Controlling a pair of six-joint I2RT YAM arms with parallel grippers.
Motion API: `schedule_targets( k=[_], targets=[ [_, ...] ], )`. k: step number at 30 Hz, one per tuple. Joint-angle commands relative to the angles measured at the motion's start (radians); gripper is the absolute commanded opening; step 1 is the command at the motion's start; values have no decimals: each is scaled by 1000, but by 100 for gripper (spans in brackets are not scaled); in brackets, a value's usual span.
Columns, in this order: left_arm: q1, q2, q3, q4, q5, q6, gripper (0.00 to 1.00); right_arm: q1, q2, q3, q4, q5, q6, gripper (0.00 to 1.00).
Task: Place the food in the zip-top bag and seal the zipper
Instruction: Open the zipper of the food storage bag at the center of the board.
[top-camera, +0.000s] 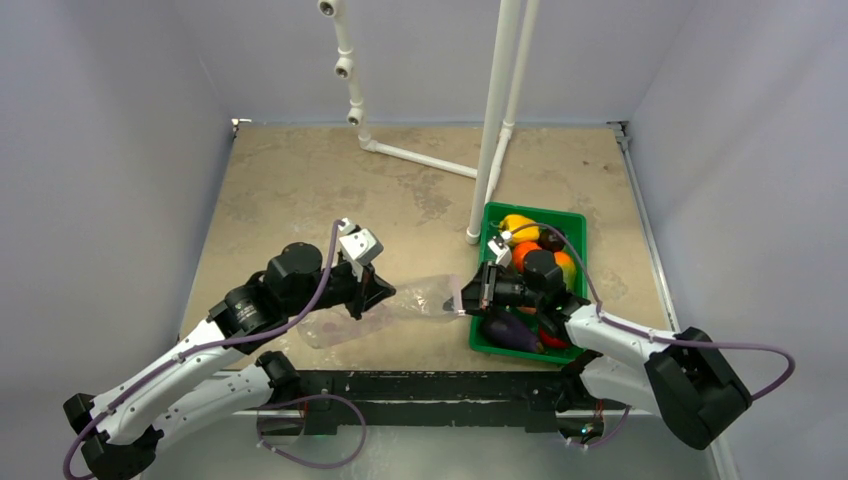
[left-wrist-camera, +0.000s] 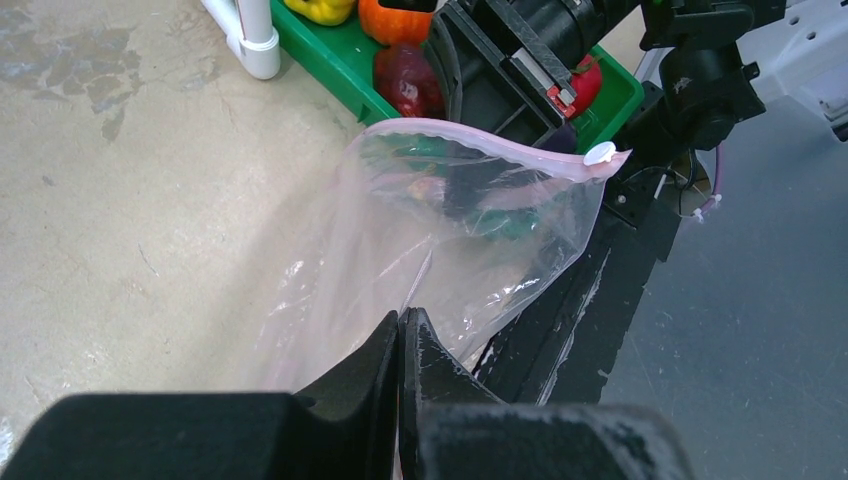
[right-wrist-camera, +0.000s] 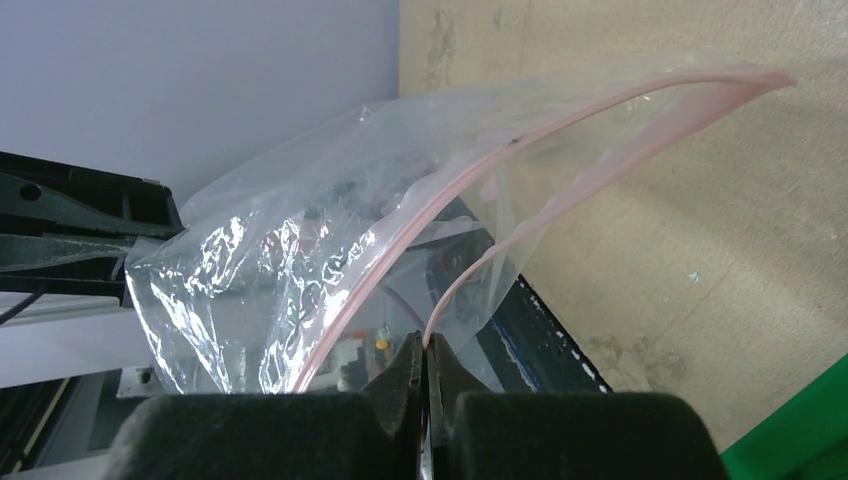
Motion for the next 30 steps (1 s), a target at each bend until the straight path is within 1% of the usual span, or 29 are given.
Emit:
schedule_targets(
  k=[1,6,8,11,13,18,21,23,30],
  targets=[
    [-4,-8,-6,44,-11,5,0,6,-46,38,-15,13,-40,0],
    [-4,7,5,32,-27,-1,0,7,-74,160,-199,116,-155,0],
    [-5,10,10,24,-34,-3,7,6,-82,209,-273,168,-210,0],
    [-5,3,16,17,-51,-3,22,8,-91,274,-374,243,-272,0],
    [-3,-8,16,17,-57,-3,29,14,-99,310,-425,300,-306,0],
    [-4,-24,36,6,-70,-4,41,38,-117,369,-497,398,-356,0],
    [-3,-8,96,-44,-100,-3,48,68,-118,397,-511,446,-370,0],
    [-4,3,133,-59,-106,-9,50,103,-108,426,-535,498,-374,0],
    [-3,71,262,-119,-169,-48,52,219,-89,526,-579,661,-387,0]
  ],
)
